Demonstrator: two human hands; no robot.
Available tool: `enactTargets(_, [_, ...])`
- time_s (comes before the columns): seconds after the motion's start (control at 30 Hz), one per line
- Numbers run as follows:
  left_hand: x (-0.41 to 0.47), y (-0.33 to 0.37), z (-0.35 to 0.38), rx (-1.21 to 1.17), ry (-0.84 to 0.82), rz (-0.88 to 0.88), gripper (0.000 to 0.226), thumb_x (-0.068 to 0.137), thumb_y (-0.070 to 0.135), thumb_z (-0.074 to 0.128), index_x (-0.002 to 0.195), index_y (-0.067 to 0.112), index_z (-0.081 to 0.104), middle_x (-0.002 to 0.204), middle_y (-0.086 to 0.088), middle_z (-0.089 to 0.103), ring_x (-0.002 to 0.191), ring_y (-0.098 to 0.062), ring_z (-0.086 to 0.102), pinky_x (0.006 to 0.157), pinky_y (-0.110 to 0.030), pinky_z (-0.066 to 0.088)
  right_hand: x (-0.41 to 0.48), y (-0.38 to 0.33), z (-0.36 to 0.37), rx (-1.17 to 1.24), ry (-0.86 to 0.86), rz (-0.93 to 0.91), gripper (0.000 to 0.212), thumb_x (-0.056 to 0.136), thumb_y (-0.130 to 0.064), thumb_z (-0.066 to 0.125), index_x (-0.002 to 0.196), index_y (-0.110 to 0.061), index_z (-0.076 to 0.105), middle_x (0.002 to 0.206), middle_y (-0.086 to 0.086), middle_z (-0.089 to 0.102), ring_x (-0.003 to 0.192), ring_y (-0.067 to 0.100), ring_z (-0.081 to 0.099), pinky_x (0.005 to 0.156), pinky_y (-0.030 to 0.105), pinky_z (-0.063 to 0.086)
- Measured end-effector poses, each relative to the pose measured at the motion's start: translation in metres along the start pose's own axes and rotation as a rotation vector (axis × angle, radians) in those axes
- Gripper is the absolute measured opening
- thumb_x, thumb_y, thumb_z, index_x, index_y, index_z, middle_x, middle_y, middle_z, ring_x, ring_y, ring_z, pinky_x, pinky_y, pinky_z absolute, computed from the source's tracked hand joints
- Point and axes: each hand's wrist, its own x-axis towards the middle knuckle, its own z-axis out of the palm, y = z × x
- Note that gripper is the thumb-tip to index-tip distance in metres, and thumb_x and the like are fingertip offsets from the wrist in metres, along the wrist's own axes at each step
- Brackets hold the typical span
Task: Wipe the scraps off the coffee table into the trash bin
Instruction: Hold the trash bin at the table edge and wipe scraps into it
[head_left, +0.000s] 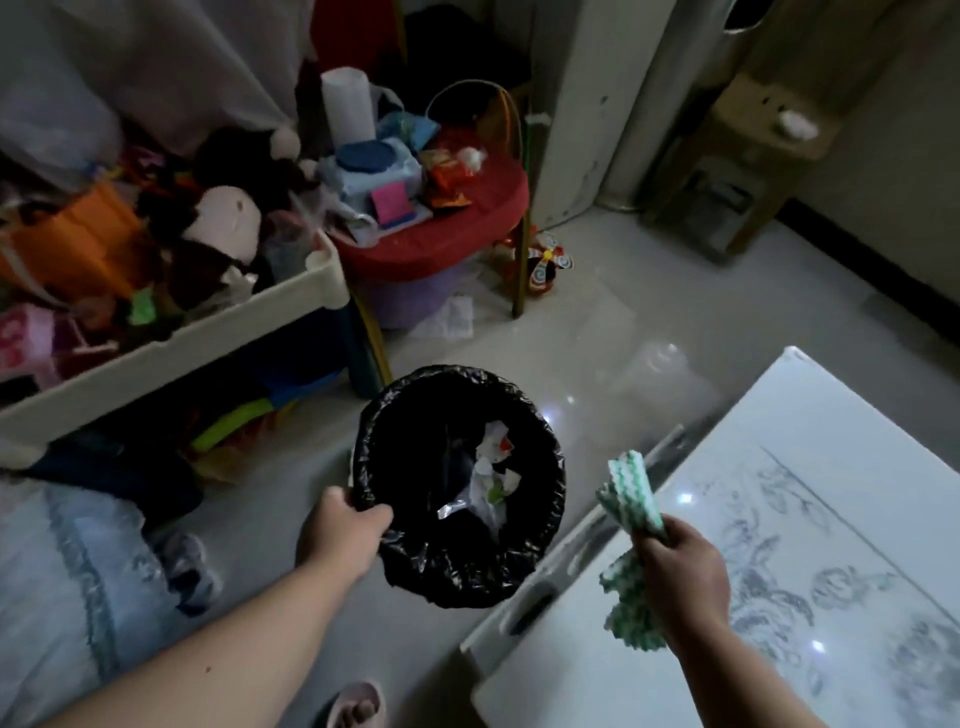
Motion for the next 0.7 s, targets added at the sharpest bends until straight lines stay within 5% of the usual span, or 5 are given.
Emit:
enactTargets(0.17, [0.018, 0.048, 0.027, 0.093, -0.136, 0.080, 0.030, 0.080, 0.018, 0.064, 0.105, 0.004, 0.057, 0.076, -0.007, 0.060, 0.069, -0.026, 0.055, 0.054, -0.029, 0.035, 0.017, -0.011, -0.014, 0.083, 0.103, 0.066, 0.018, 0.077, -0.014, 0.060, 0.085, -0.027, 0.070, 0.057, -0.011, 0.063, 0.055, 0.008, 0.058, 0.046, 0.022, 0.035])
enactTargets(0.33, [0.030, 0.069, 0.072, 0.226, -0.176, 0.091, 0.025, 0.081, 0.020, 0.061, 0.100, 0.005, 0.054, 0.094, -0.018, 0.063, 0.083, -0.034, 0.057, 0.066, -0.034, 0.040, 0.051, 0.002, -0.048, 0.139, 0.208, 0.124, 0.022, 0.075, -0.011, 0.058, 0.069, -0.031, 0.063, 0.057, -0.005, 0.063, 0.056, 0.015, 0.060, 0.050, 0.025, 0.040])
enactTargets(0.43, [0.040, 0.079, 0.101, 0.280, -0.167, 0.105, 0.029, 0.081, 0.021, 0.061, 0.103, 0.004, 0.053, 0.091, -0.016, 0.055, 0.085, -0.035, 0.055, 0.076, -0.037, 0.046, 0.073, 0.019, -0.067, 0.147, 0.257, 0.168, 0.022, 0.075, -0.011, 0.058, 0.071, -0.031, 0.065, 0.058, -0.008, 0.063, 0.056, 0.012, 0.059, 0.050, 0.024, 0.041])
enactTargets(0.57, [0.069, 0.084, 0.137, 0.313, -0.232, 0.076, 0.031, 0.086, 0.023, 0.059, 0.107, 0.003, 0.050, 0.095, -0.022, 0.058, 0.074, -0.033, 0.052, 0.067, -0.036, 0.042, 0.094, 0.042, -0.079, 0.098, 0.303, 0.225, 0.021, 0.074, -0.010, 0.057, 0.079, -0.028, 0.067, 0.061, -0.012, 0.063, 0.059, 0.006, 0.056, 0.050, 0.021, 0.038])
enactTargets(0.7, [0.098, 0.086, 0.163, 0.351, -0.290, 0.042, 0.038, 0.087, 0.022, 0.059, 0.115, -0.003, 0.051, 0.110, -0.034, 0.061, 0.096, -0.048, 0.060, 0.075, -0.049, 0.049, 0.110, 0.062, -0.076, 0.012, 0.332, 0.260, 0.023, 0.073, -0.009, 0.058, 0.083, -0.025, 0.070, 0.063, -0.003, 0.061, 0.060, 0.018, 0.054, 0.051, 0.019, 0.036])
